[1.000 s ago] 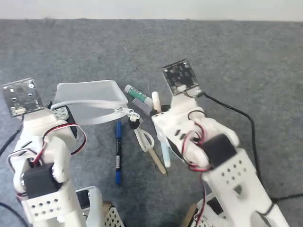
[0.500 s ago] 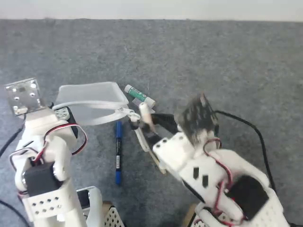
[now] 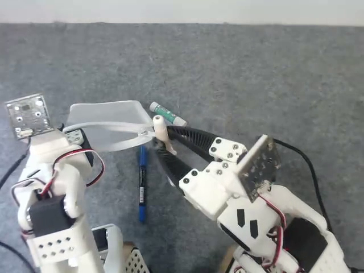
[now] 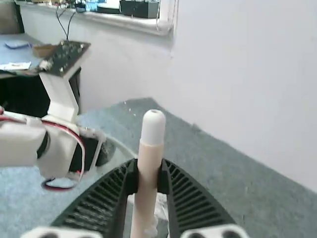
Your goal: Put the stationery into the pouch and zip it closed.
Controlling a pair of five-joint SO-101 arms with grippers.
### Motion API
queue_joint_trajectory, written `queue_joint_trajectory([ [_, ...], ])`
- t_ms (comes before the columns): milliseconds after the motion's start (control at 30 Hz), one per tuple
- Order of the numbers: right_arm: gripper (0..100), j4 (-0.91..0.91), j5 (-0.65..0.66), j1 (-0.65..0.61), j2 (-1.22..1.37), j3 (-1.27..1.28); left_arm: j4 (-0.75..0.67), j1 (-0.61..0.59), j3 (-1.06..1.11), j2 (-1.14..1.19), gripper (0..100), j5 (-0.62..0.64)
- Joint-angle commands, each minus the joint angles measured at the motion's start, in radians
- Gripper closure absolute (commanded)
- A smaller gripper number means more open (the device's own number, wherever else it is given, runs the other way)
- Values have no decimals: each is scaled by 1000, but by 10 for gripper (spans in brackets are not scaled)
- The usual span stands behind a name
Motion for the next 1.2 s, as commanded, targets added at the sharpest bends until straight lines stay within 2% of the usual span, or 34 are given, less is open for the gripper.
queue_joint_trajectory([
  [0, 991, -84, 23, -39, -15, -3, -14, 5, -22, 2, 991, 6],
  [167, 991, -196, 31, -111, -15, -3, -14, 5, -24, 6, 991, 6],
  [333, 992, -280, 31, -111, -13, -3, -15, 8, -22, 8, 991, -18],
  [633, 992, -404, 49, -110, 42, -3, -28, 86, -44, 18, 991, -20],
  [767, 992, -464, 106, -110, 99, -3, 2, 86, -120, 137, 991, -20],
  [933, 992, -538, 109, -110, 134, -3, 20, 86, -205, 293, 991, -18],
  [1167, 992, -627, 109, -110, 140, -3, 15, 86, -245, 377, 991, -8],
])
